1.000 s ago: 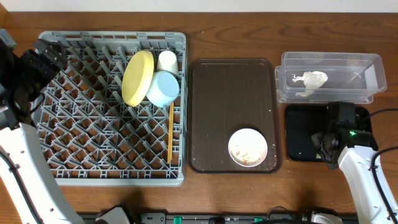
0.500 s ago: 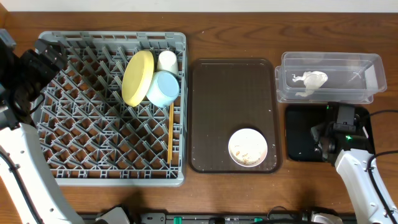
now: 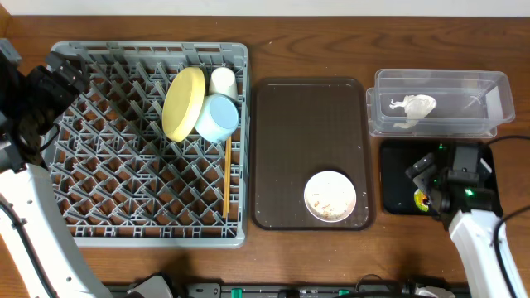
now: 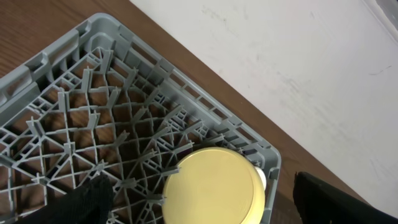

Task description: Sort waste into correct bins and load items into the dishwasher rack

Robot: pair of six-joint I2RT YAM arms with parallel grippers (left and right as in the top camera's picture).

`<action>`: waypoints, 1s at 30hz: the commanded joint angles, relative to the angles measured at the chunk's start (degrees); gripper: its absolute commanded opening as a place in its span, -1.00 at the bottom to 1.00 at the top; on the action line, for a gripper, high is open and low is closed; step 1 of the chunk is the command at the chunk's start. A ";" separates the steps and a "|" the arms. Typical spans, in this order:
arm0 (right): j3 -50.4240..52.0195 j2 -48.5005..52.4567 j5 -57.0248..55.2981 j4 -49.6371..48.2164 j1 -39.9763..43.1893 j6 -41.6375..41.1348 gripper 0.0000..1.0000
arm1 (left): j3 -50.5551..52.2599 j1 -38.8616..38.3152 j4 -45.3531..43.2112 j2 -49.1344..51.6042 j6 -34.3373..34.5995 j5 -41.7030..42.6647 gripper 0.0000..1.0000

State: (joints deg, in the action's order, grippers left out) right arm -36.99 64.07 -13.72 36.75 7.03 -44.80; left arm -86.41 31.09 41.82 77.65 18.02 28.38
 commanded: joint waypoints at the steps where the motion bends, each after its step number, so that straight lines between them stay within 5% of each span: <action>1: -0.52 -4.87 -0.83 -0.68 0.50 2.71 0.99 | -0.83 0.24 -0.04 0.17 -0.15 0.55 0.87; 30: -0.50 -8.61 -0.81 -0.52 0.50 2.69 0.98 | -0.83 0.24 -0.04 0.17 -0.15 0.55 0.87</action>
State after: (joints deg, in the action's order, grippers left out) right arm -37.01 55.37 -13.72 36.16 7.03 -42.94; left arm -86.41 31.09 41.82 77.65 18.02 28.38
